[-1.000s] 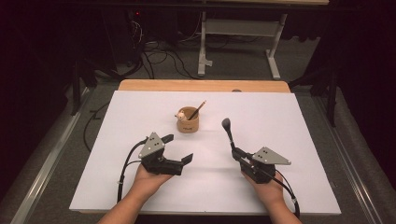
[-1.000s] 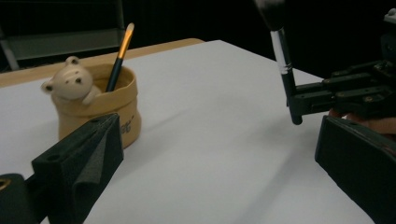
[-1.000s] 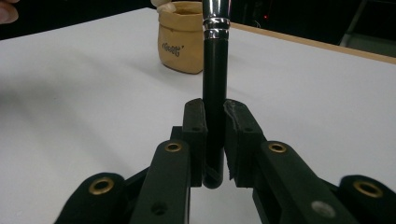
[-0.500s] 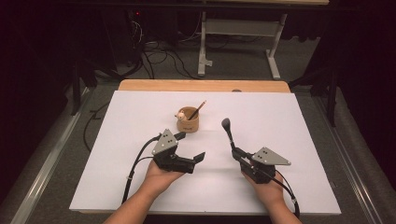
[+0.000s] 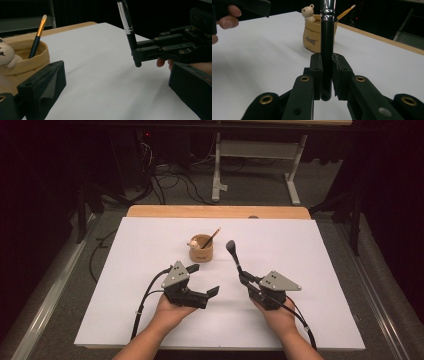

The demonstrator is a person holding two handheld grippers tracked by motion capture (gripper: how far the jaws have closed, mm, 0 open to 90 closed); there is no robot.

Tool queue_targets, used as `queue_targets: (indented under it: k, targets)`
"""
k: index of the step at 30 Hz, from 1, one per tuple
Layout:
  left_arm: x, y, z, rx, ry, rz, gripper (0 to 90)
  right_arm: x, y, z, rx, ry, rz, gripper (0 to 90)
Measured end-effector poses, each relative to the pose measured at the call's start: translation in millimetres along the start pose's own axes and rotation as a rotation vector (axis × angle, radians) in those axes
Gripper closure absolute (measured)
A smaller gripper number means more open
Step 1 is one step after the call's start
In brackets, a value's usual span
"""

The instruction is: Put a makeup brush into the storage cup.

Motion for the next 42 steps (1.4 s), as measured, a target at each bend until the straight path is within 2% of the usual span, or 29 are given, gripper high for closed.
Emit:
queue_targets:
  k: [7,13,17,21,22,25,28,31,34,42]
  targets:
    - [-3.3,0.9,0.5,0.001,0.011,0.007,1.8,4.3,-7.1,-11.0,-0.027,-0.010,-0.008,81.5]
    - [-7.7,3.2,0.9,0.004,0.022,0.017,2.0,12.0,-9.5,-5.6,-0.043,-0.020,0.007,81.5]
    - [-11.0,3.6,2.1,0.004,0.027,0.014,2.3,14.7,-11.4,-0.2,-0.054,-0.021,-0.002,81.5]
    - [-12.6,3.2,3.5,0.004,0.030,0.016,2.4,15.4,-7.1,2.5,-0.041,-0.017,0.009,81.5]
    - [-12.8,2.9,3.9,0.004,0.031,0.017,2.4,14.7,-6.8,2.7,-0.042,-0.017,0.019,81.5]
    - [-12.8,1.3,5.1,-0.003,0.031,0.020,2.4,15.9,-5.3,3.6,-0.040,-0.013,0.006,81.5]
    - [-12.7,0.2,6.0,-0.007,0.032,0.021,2.6,17.7,-3.6,3.2,-0.041,-0.022,0.027,81.5]
    - [-13.2,-0.3,6.5,-0.008,0.034,0.022,2.7,20.8,-2.1,2.7,-0.043,-0.025,0.017,81.4]
    - [-13.5,-0.7,6.7,-0.009,0.035,0.023,2.7,22.7,-1.5,3.2,-0.036,-0.029,0.027,81.4]
    - [-13.0,-1.8,7.4,-0.013,0.036,0.029,2.7,31.2,-2.9,2.1,-0.055,-0.056,0.019,81.5]
Point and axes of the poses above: each handheld gripper's, and its own axes: z roughly backward along the jaws, y roughly out of its underside, x roughly to its left, the point moved 9 cm from there along -z, roughly forward along the jaws, and after that the axes turned 15 degrees about -x, right-handed, at the moved point
